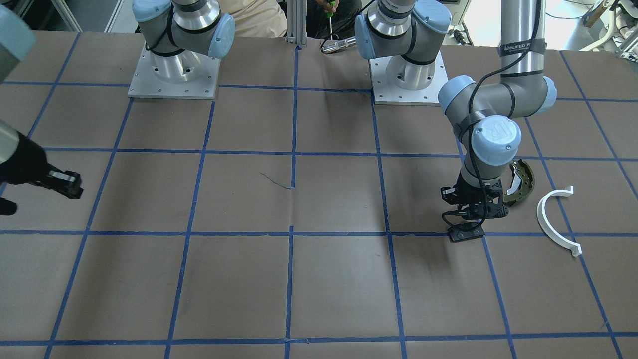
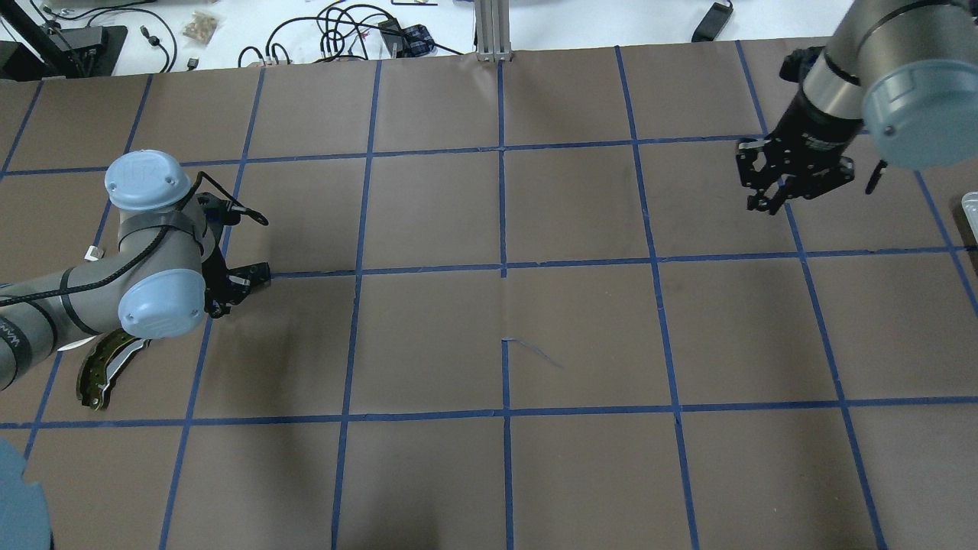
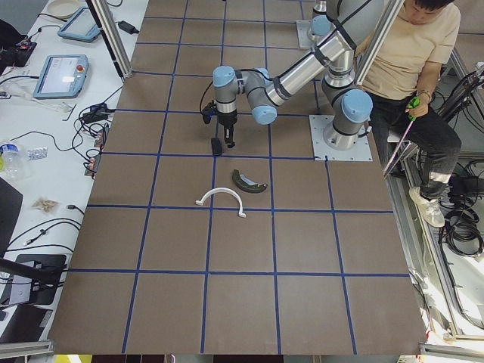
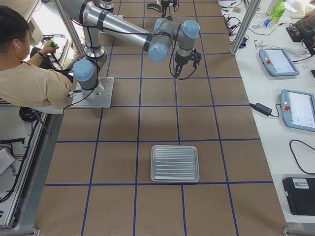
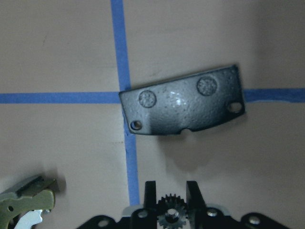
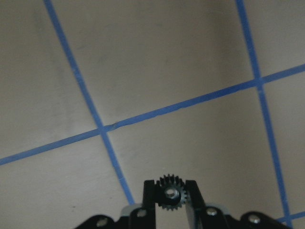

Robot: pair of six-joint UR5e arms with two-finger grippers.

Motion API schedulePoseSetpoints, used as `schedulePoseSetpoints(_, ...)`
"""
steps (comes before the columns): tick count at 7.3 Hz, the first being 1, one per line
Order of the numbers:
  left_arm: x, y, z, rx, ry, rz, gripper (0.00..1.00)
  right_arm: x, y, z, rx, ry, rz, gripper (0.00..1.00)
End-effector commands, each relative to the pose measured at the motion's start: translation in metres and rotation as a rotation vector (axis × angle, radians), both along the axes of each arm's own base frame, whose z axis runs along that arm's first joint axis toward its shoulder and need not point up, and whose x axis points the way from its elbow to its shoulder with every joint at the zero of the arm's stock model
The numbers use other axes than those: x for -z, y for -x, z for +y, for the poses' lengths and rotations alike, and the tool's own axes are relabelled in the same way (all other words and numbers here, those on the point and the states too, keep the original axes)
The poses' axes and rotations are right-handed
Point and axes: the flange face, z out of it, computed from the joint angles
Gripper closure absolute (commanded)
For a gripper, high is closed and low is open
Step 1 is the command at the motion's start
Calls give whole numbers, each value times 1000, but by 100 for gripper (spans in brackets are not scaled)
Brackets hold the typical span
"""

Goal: Place bearing gear from tray to pile

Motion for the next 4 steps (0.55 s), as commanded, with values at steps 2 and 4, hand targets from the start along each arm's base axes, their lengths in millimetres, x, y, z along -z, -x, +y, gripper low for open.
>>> schedulePoseSetpoints(2,0,-7,1,-9,2,6,12,47,-177,31,84,15,21,100)
schedulePoseSetpoints(4,-9,3,-2,-4,22,28,0,85,-254,50,85,31,23,100)
